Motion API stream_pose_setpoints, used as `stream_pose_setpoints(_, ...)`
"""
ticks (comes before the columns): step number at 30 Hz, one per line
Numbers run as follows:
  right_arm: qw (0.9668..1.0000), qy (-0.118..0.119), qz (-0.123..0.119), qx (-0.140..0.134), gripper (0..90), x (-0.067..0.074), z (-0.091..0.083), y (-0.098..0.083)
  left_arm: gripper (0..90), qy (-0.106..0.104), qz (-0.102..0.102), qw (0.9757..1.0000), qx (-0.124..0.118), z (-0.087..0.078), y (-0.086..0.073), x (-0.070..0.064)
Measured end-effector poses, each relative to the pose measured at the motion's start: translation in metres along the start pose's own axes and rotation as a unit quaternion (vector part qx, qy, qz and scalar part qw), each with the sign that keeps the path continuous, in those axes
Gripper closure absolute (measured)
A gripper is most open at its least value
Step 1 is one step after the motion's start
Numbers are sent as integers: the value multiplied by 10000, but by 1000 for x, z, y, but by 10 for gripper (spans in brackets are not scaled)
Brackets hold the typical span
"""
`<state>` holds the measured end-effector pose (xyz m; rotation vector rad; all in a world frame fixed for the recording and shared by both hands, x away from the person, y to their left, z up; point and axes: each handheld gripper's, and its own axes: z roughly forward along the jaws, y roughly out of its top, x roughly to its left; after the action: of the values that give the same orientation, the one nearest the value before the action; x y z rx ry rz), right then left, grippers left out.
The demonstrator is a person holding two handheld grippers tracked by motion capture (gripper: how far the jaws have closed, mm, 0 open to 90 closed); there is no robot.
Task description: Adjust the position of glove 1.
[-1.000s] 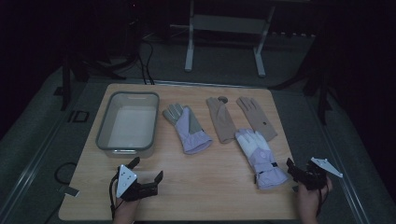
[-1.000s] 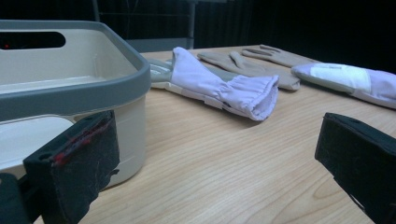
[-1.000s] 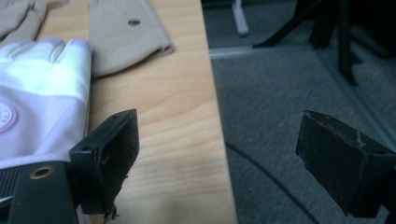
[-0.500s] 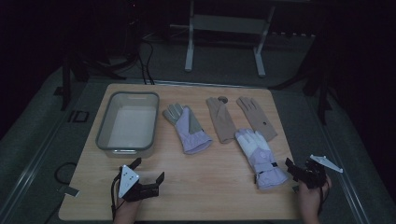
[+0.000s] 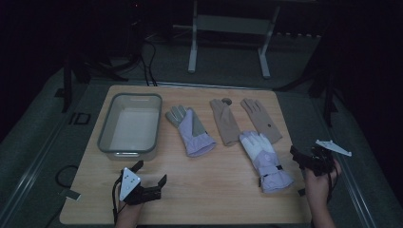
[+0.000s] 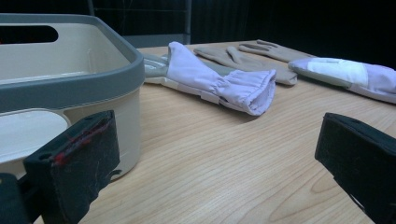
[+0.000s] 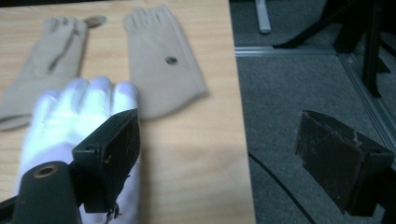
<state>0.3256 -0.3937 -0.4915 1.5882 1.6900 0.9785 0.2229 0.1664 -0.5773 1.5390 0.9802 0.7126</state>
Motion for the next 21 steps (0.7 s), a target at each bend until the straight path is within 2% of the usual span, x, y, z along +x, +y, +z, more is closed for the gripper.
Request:
stream_pose_setpoints(2,9999,29,-124,38,147,4,1,10,3,-3,-17,10000,3,0,0,0)
stream_pose_setpoints(7,9989,304,-358,81,131,20,1,35,3,-4,13,10000,27,0,0,0)
stream_pose_setpoints(15,9947,806,-608,207,123,56,6,67,2,-14,48,10000,87,1,1,-1)
stream_pose_setpoints(21,9929,926,-727,145,107,85,13,82,2,-35,16,9999,101,1,1,-1)
